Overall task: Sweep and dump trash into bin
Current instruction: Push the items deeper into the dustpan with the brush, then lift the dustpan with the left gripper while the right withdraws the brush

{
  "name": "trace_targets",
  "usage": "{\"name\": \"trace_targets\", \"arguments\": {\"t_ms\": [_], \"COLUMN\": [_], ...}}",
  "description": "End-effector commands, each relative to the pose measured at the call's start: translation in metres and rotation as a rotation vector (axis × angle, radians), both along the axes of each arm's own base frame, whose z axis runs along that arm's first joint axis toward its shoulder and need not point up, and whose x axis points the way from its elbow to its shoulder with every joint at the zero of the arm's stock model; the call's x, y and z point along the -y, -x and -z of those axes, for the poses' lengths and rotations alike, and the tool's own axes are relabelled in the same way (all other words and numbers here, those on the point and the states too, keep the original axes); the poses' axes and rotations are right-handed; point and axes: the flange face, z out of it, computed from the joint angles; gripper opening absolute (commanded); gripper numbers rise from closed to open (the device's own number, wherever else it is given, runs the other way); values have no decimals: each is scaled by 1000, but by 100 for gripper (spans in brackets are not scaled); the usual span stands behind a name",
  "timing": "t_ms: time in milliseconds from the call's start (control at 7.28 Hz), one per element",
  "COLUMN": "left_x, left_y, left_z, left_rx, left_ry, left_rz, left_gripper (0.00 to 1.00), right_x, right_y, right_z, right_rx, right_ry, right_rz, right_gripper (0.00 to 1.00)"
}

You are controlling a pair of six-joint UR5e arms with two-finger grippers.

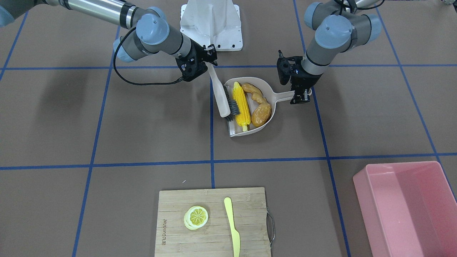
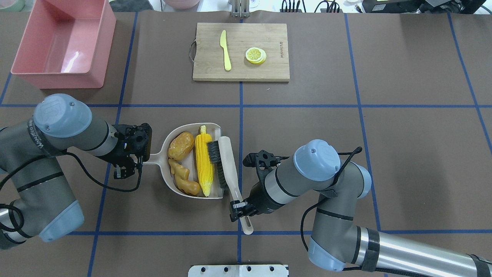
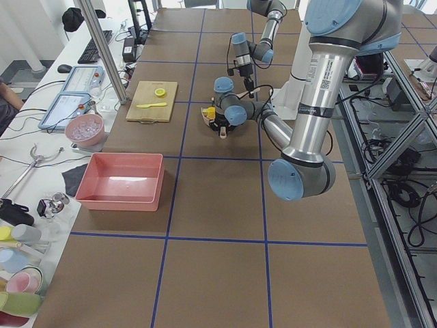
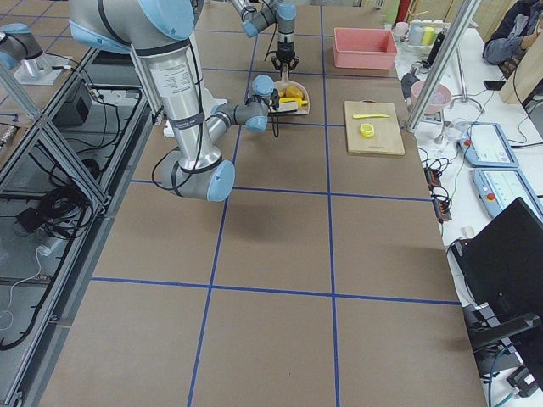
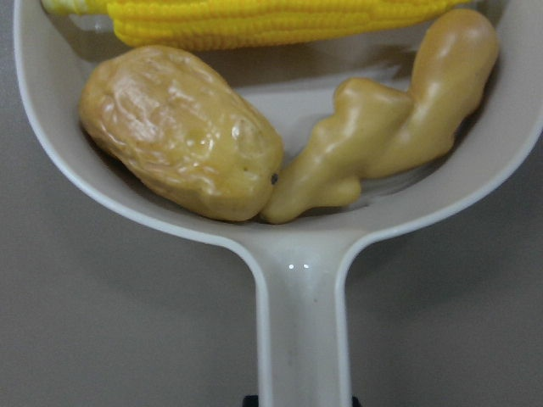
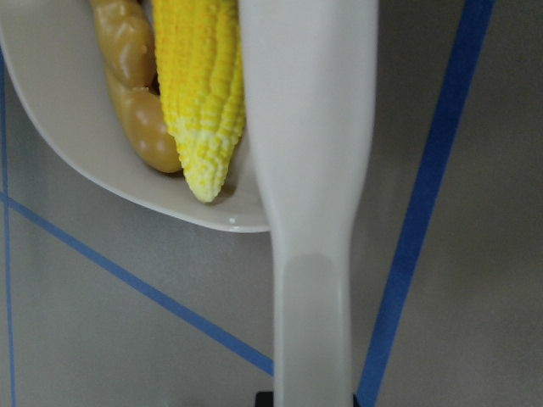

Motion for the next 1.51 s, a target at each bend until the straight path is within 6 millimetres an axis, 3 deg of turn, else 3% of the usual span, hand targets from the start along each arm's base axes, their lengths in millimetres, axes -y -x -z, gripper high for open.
{"name": "trace_targets", "arguments": {"t_ms": [0, 412, 687, 962, 1099, 1374], "left_x": [4, 0, -5, 5, 15, 38], "left_y": [6, 22, 39, 64, 80, 120], "left_z": [1, -1, -18, -24, -23, -26], "left_rx": [-5, -11, -64, -102, -119, -149], "left_ry": [-1, -8, -45, -41, -23, 20], "left_rz": [8, 17, 31, 51, 63, 93], "left_gripper": [0, 0, 0, 0, 0, 0], "right_x": [-1, 22, 57, 103, 122, 155], "right_y": [-13, -47, -93, -151, -183, -243], "right_z": [17, 35, 45, 44, 40, -7], "right_rx": [-13, -16, -23, -33, -57, -84], "right_ry": [5, 33, 69, 120, 159, 173], "right_rz": [1, 14, 5, -30, -61, -122], "right_gripper": [0, 0, 0, 0, 0, 0]}}
